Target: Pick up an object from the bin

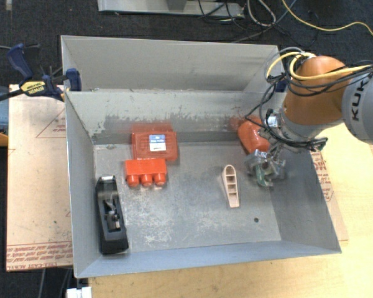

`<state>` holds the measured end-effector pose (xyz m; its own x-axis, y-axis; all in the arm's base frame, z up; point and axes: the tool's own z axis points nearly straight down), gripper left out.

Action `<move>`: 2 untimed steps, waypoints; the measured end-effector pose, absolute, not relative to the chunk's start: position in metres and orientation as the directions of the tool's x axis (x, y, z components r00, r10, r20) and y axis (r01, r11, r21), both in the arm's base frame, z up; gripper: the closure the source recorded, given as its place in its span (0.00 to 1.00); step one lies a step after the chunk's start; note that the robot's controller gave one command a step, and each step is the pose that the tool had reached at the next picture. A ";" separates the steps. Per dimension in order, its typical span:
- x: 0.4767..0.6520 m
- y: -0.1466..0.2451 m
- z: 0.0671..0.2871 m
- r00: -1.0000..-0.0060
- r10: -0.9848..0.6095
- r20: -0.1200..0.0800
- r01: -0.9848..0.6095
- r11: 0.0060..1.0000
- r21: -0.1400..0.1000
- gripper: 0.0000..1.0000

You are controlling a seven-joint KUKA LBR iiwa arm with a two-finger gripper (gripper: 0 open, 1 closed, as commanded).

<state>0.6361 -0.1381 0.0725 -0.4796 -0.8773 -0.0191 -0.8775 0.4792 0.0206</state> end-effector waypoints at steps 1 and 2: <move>0.637 -0.139 0.077 -0.481 -0.876 -0.020 -0.876 0.481 0.014 1.00; 0.637 -0.139 0.075 -0.483 -0.875 -0.020 -0.876 0.483 0.017 1.00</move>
Offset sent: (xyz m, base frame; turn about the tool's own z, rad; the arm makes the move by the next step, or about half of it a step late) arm 0.0010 -0.0014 0.0051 0.0013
